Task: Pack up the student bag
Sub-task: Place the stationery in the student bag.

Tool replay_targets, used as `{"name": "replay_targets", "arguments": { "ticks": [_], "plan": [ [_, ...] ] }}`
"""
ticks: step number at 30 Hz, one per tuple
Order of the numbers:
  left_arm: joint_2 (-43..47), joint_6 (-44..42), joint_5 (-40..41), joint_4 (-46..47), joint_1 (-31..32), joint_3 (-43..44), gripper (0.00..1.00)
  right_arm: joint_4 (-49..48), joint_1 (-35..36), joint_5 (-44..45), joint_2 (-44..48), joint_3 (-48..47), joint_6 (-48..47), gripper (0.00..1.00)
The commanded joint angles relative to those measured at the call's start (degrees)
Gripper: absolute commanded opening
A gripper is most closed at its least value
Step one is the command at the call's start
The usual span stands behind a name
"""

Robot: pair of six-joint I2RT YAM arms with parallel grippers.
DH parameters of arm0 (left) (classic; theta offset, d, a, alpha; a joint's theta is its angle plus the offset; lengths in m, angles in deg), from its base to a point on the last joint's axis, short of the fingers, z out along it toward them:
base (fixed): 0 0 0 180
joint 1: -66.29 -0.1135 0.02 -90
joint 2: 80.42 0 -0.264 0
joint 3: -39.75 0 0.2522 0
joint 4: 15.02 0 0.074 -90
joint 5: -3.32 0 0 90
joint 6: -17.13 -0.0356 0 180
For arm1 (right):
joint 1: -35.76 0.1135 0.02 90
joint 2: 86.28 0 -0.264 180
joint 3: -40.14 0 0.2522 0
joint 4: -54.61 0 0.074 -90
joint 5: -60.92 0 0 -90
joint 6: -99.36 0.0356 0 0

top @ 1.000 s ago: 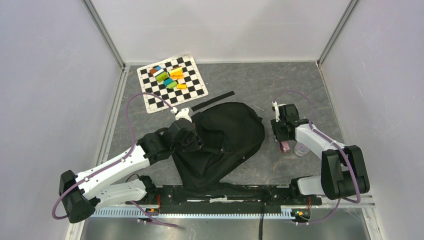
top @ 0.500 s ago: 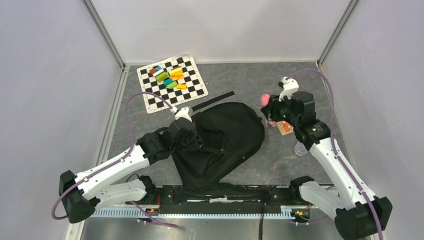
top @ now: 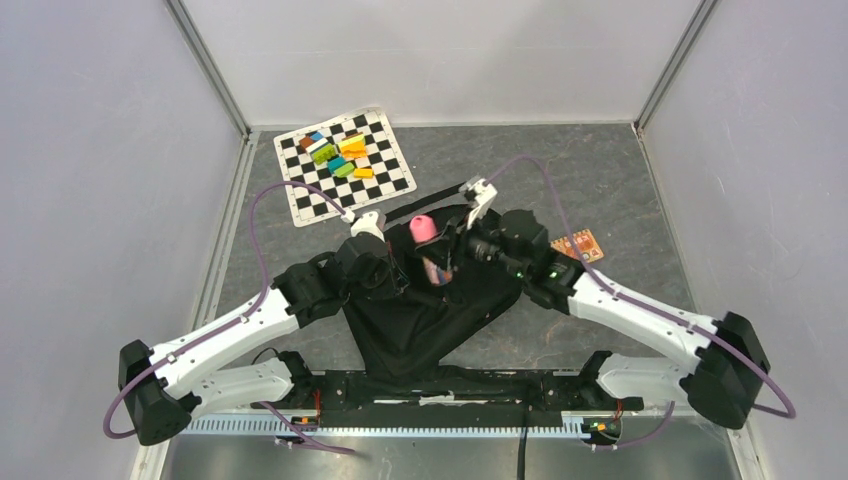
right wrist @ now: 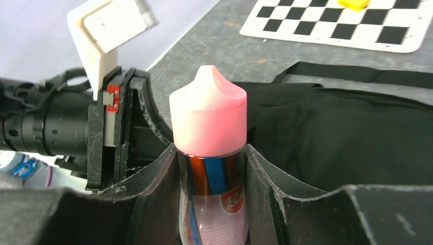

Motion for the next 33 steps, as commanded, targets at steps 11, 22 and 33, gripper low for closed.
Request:
{"name": "replay_targets", "arguments": {
  "ticks": [11, 22, 33],
  "plan": [
    [1.4, -1.0, 1.0, 0.3, 0.1, 2.8, 0.02, -11.7, 7.2, 8.9, -8.2, 5.7, -5.2, 0.0],
    [1.8, -2.5, 1.6, -0.2, 0.1, 4.4, 0.02, 11.3, 7.8, 5.8, -9.9, 0.5, -5.3, 0.0],
    [2.2, -2.2, 1.5, -0.5, 0.1, 4.5, 0.02, 20.7, 7.9, 13.2, -4.8, -6.5, -8.0, 0.83]
  ]
}}
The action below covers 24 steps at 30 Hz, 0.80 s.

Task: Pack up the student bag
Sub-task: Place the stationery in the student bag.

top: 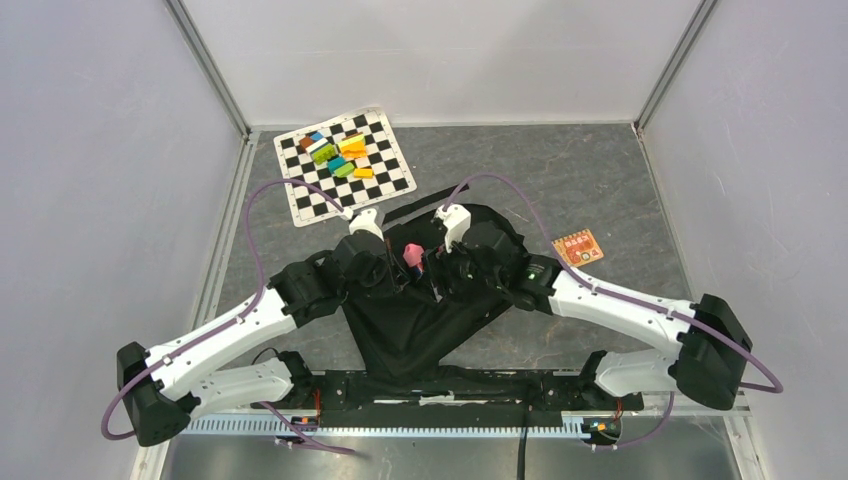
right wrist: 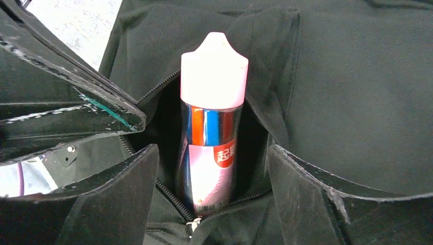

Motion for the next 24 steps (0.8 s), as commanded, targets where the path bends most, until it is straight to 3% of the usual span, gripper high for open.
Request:
{"name": "replay_targets", "arguments": {
  "ticks": [1, 6, 11, 18, 20, 24],
  "plan": [
    [1.8, -2.1, 1.5, 0.0, 0.0, 3.0, 0.02, 5.7, 0.2, 4.6, 3.2, -4.6, -2.2, 0.83],
    [1.6, -2.2, 1.5, 0.0, 0.0, 3.4, 0.02, 4.3, 0.2, 5.4, 2.5, -4.1, -2.8, 0.78],
    [1.5, -2.4, 1.4, -0.2, 0.0, 3.5, 0.02, -4.0, 0.2, 1.3, 0.8, -3.9, -4.1, 0.78],
    [1.3, -2.5, 1.2, -0.3, 0.0, 4.0, 0.02, -5.6, 0.1, -2.8, -7.2, -8.4, -6.1, 0.69],
    [1.3, -2.6, 1.2, -0.3, 0.0, 4.0, 0.02, -5.6, 0.1, -2.8, -8.8, -8.6, -6.4, 0.61],
    [1.3, -2.9, 1.7, -0.6, 0.0, 4.2, 0.02, -4.5, 0.1, -3.4, -10.1, -8.1, -6.6, 0.3]
  ]
}}
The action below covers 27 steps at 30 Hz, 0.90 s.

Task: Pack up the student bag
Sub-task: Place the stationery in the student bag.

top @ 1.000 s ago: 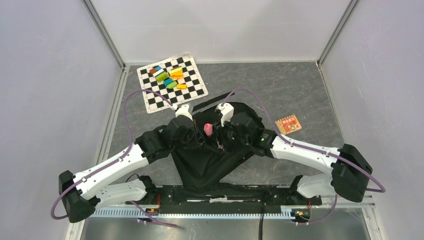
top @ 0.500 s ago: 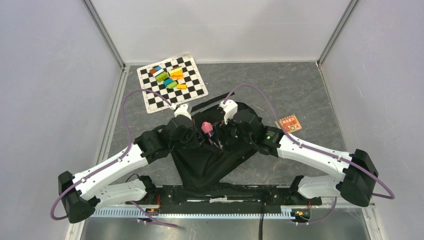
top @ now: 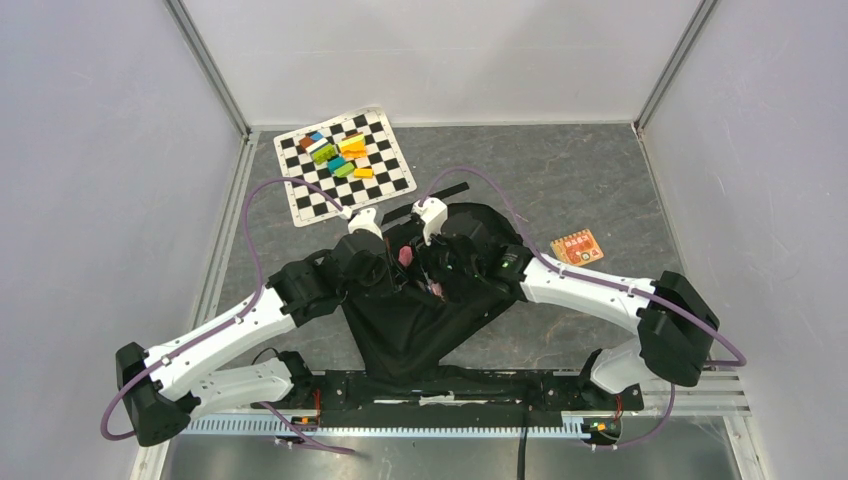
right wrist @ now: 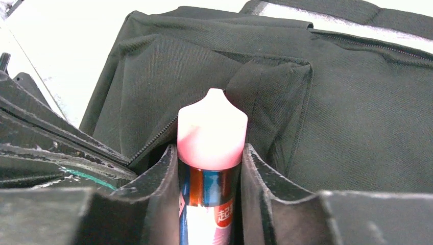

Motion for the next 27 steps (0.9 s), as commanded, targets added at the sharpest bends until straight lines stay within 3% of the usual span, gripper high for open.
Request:
{"name": "replay_targets", "arguments": {
  "ticks": [1, 3, 7, 13, 18, 27],
  "plan": [
    [1.1, -2.4, 1.4, 0.5, 0.0, 3.4, 0.02, 0.1, 0.0, -2.4, -0.6, -1.1, -1.3, 0.24],
    [1.1, -2.5, 2.0, -0.1, 0.0, 3.6, 0.02, 2.1, 0.0, -2.7, 0.8, 0.3, -0.9, 0.12],
    [1.2, -2.6, 3.8, -1.1, 0.0, 3.8, 0.02, 7.3, 0.1, -3.5, 3.2, 2.5, -0.6, 0.01],
    [2.7, -3.8, 7.0, 1.1, 0.0, 3.0, 0.02, 13.9, 0.2, -7.0, 2.0, 1.3, -1.9, 0.0],
    [3.2, -7.5, 5.9, 4.3, 0.0, 2.8, 0.02, 14.1, 0.7, -7.2, -0.2, 1.0, -1.8, 0.0],
    [4.4, -6.1, 5.1, 3.8, 0.0, 1.3, 0.02, 12.2, 0.7, -4.7, 3.6, -1.4, -1.5, 0.59]
  ]
}}
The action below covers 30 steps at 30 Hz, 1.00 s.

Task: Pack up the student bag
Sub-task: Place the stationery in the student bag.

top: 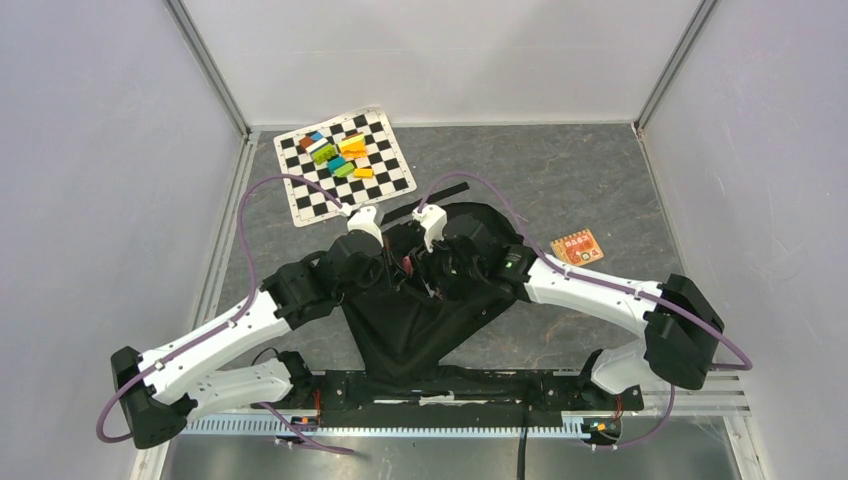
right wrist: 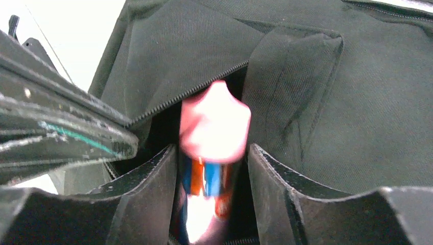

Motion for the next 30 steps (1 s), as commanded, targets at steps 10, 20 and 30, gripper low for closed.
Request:
{"name": "replay_targets", "arguments": {
  "ticks": [10, 20, 30],
  "plan": [
    [4.0, -1.1, 3.1, 3.2, -0.4, -0.6, 0.02, 13.5, 0.2, 10.4, 12.6, -3.2, -2.1, 0.8],
    [4.8, -8.4, -1.1, 7.5, -0.4, -2.5, 0.02, 23.8, -17.5, 18.9, 24.7, 3.9, -6.2, 0.98],
    [4.9, -15.9, -3.8, 10.3, -0.4, -4.0, 0.02, 30.4, -39.4, 28.2, 27.8, 13.3, -5.2, 0.98]
  ]
}}
